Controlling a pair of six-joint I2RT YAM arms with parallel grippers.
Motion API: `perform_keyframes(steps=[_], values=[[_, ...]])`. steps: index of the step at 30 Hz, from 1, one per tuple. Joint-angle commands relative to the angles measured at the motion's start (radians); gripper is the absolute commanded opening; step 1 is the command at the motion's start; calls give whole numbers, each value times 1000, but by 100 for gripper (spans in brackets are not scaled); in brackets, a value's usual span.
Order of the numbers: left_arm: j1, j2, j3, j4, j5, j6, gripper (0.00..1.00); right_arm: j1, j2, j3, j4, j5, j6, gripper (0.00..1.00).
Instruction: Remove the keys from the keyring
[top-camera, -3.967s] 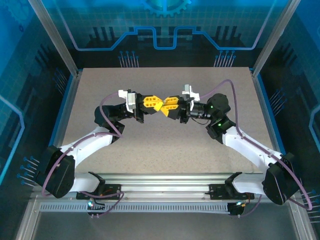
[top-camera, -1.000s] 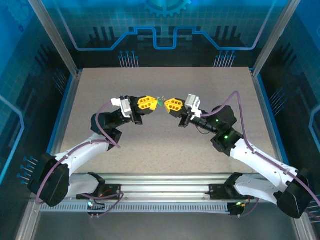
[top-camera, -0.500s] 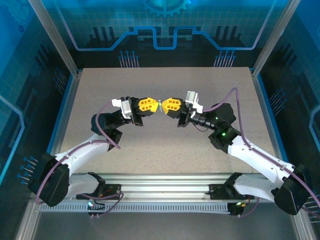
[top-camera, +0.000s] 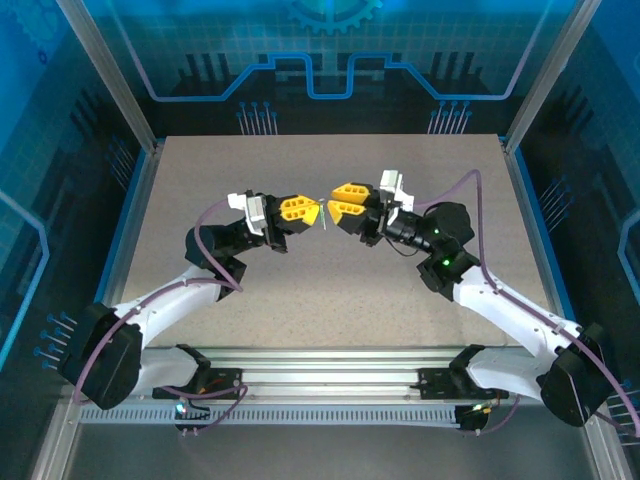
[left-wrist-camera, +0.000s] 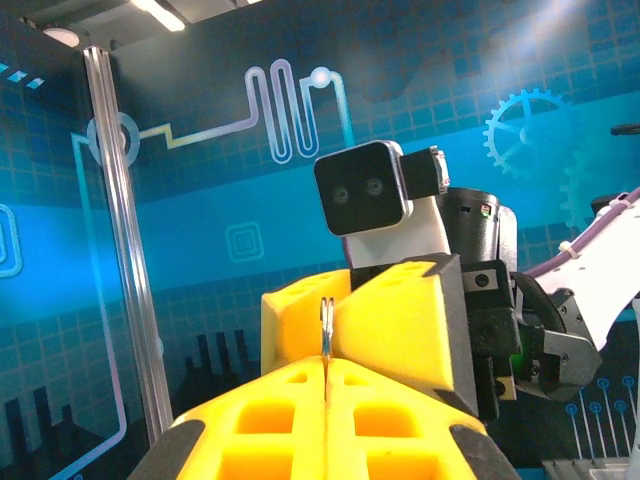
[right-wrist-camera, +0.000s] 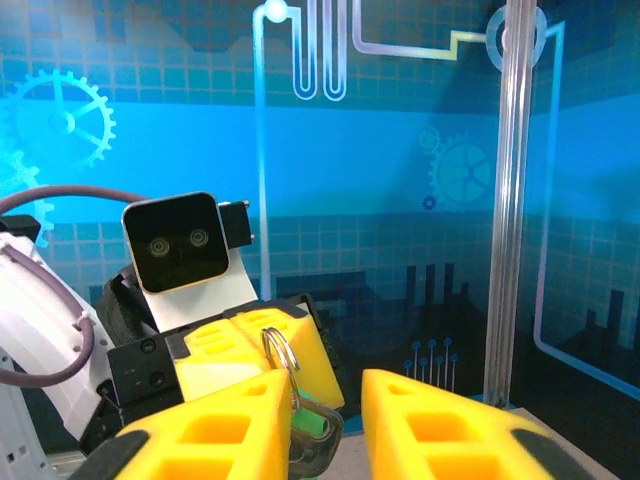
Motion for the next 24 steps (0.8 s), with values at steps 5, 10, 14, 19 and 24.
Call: perform_keyframes(steps=[5,10,14,19,24], values=[[-5,6,13,35,20,-42,0,-26,-1,12,40,-80,55,25],[-6,8,13,34,23,-50,0,-24,21,25,66,-130,85,26],[-6,6,9,34,26,-54,0,-21,33,42,58,-139,79,20],[-6,11,13,34,42,-67,0,-18,41,43,72,-146,87,15],[-8,18,14,35,44,-77,0,-17,46,75,60,-150,82,13]])
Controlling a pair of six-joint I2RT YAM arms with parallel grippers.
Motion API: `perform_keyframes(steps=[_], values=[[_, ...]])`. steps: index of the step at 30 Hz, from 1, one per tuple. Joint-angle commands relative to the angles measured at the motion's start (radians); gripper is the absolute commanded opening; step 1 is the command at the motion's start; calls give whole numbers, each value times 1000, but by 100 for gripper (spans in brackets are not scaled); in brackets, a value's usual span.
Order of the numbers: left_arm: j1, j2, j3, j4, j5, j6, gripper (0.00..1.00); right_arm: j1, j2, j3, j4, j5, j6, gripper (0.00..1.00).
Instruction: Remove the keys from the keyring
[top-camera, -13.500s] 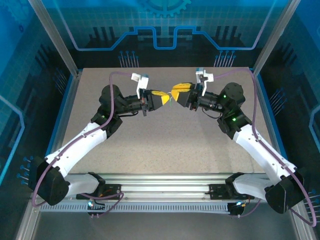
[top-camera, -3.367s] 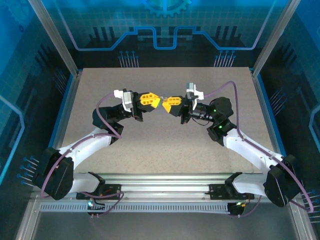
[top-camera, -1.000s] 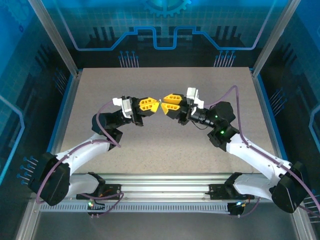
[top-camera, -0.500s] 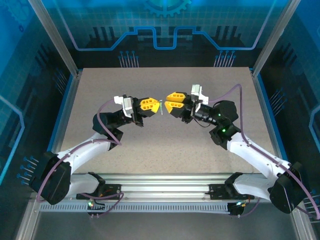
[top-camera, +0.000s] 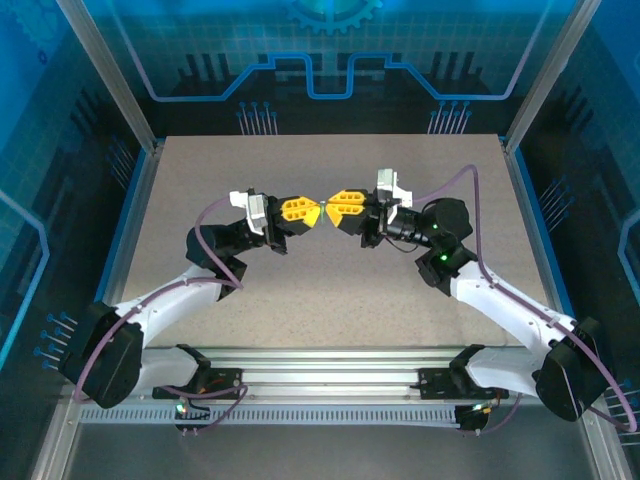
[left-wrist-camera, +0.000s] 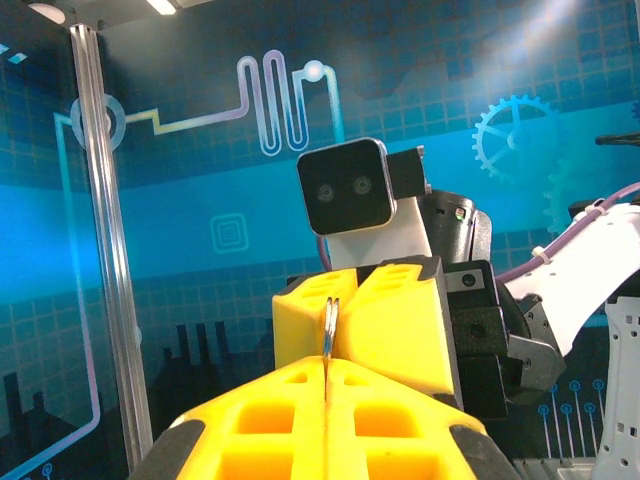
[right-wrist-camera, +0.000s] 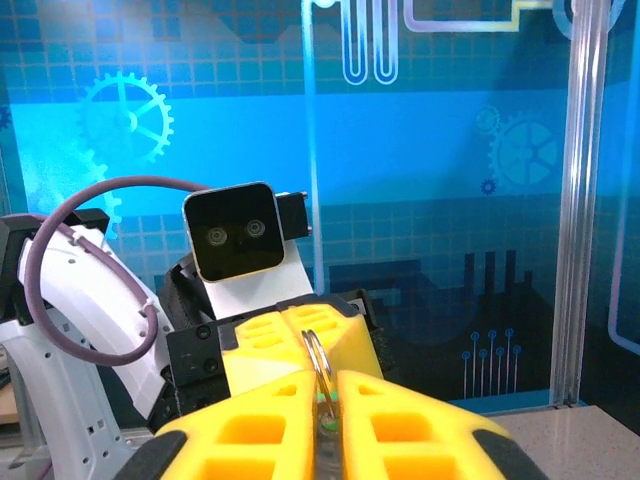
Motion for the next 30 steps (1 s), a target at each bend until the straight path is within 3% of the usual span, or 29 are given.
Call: perform_keyframes(steps=[1,5,12,21,30], values=[[-7,11,15,34,27,-25,0,2,8,51,28,-15,4,12],[-7,14,18,34,24,-31,0,4,12,57,19,-30,2,4],[-7,17,14,32,7,-36,0,4,-11,80,-86,-35,-60,0],[6,-30,-44,19,-47,-57,23,-13,-76,147,-401,-21,-226,0],[32,-150,-50,-182,-50,-83,28,-36,-76,234,-622,-60,-307,0]])
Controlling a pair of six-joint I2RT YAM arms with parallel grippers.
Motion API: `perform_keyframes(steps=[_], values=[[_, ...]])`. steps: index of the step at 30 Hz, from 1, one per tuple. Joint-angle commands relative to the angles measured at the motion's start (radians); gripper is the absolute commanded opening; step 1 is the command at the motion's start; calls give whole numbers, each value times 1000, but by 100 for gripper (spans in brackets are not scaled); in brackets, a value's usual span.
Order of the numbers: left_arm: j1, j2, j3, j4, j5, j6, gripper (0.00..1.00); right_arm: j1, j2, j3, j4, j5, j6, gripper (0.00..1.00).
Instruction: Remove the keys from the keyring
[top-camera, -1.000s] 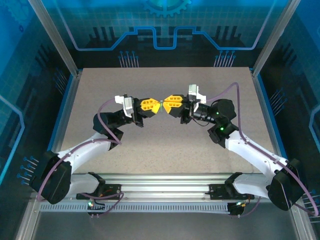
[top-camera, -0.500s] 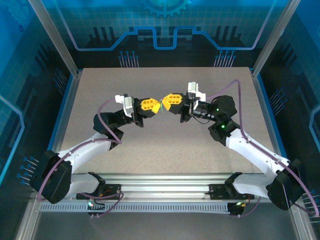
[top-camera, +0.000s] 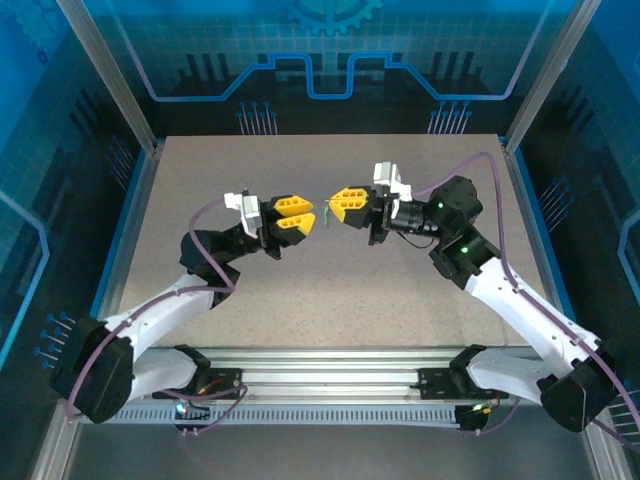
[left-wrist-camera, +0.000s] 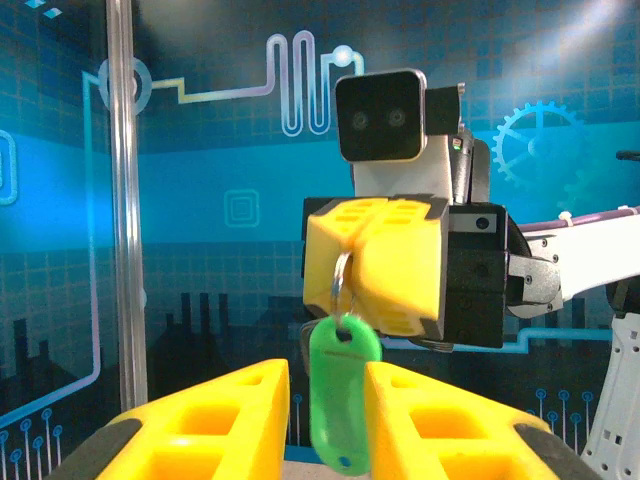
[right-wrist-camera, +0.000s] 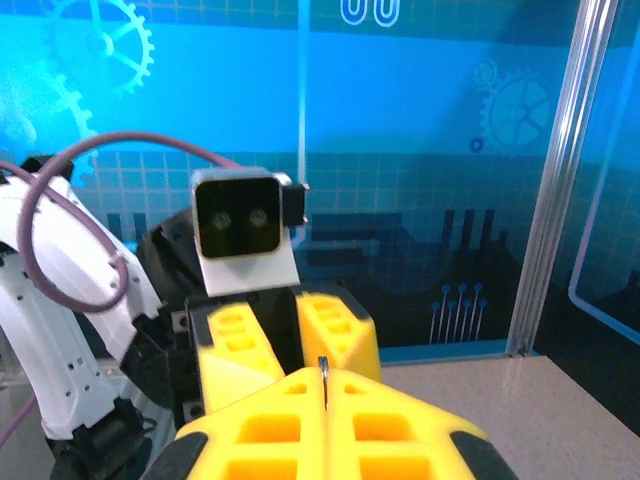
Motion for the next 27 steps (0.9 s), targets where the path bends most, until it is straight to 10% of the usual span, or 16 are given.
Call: perform_keyframes(steps=[1,6,27], values=[[13,-57,19,-112,-11,-30,30,-13,-8,60,-142,-29,-61,0],[19,-79,107,-346,45,-60,33,-16,3,85,-179,-50,-59,0],[1,-8,187,-356,146,-79,33,-9,31,90,-114,-93,-9,0]])
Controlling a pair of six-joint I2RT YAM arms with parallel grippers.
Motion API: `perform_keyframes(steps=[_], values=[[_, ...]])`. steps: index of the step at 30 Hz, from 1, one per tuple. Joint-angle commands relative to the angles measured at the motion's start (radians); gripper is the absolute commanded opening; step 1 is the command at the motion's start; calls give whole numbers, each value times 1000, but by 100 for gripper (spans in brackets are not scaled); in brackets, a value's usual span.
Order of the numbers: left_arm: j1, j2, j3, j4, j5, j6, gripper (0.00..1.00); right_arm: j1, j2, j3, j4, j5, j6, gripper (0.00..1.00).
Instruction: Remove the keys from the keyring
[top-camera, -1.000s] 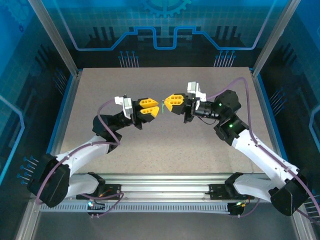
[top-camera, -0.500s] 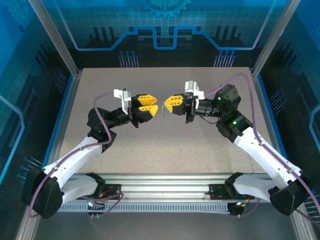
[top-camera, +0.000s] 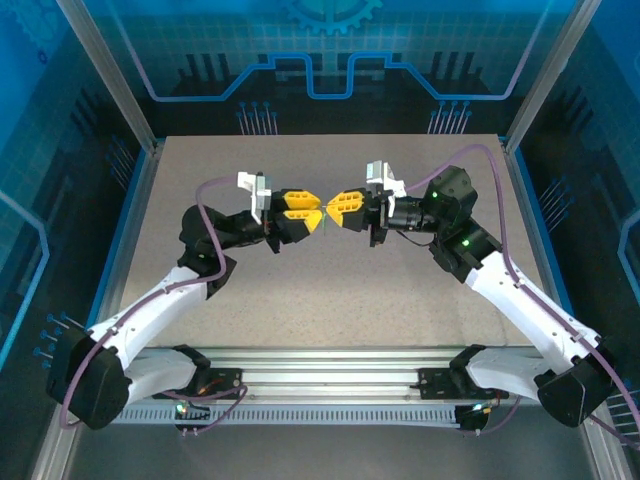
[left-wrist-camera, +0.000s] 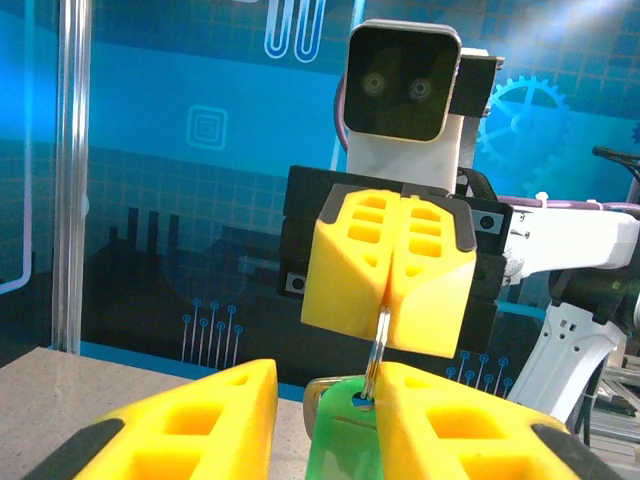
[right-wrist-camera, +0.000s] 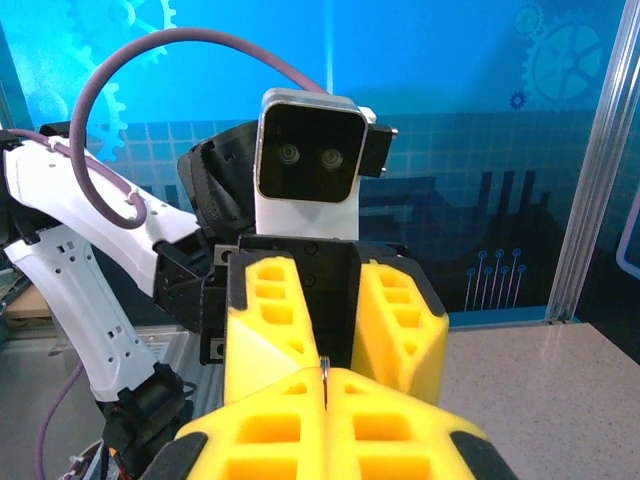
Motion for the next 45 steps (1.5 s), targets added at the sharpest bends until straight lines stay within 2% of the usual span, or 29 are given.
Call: perform_keyframes(steps=[1,9,17,19,20,24,29,32,39,45], values=[[-7,9,34,14,29,-7,32,-5,2,25,21,-20,13,0],[-17,27,55,20,42,-11,26,-1,8,30,12,-41,11,0],[-20,33,58,5,69,1,0,2,2,36,1,-32,9,0],[-20,32,56,6,70,4,0,2,1,42,0,-26,11,0],[-20,31,55,5,68,6,0,2,0,42,-3,-17,13,3],[-20,36,50,47,72,-7,0,-8,-28,31,-34,79,31,40],[-17,46,38,90,64,-13,0,-71,-84,-80,100,127,172,47],[-12,64,26,161,62,-46,0,-96,-80,-148,234,70,260,51],[-8,124,26,314,80,-109,0,-82,-17,-211,488,-51,403,47],[-7,127,29,324,81,-114,0,-65,4,-208,502,-61,409,47]])
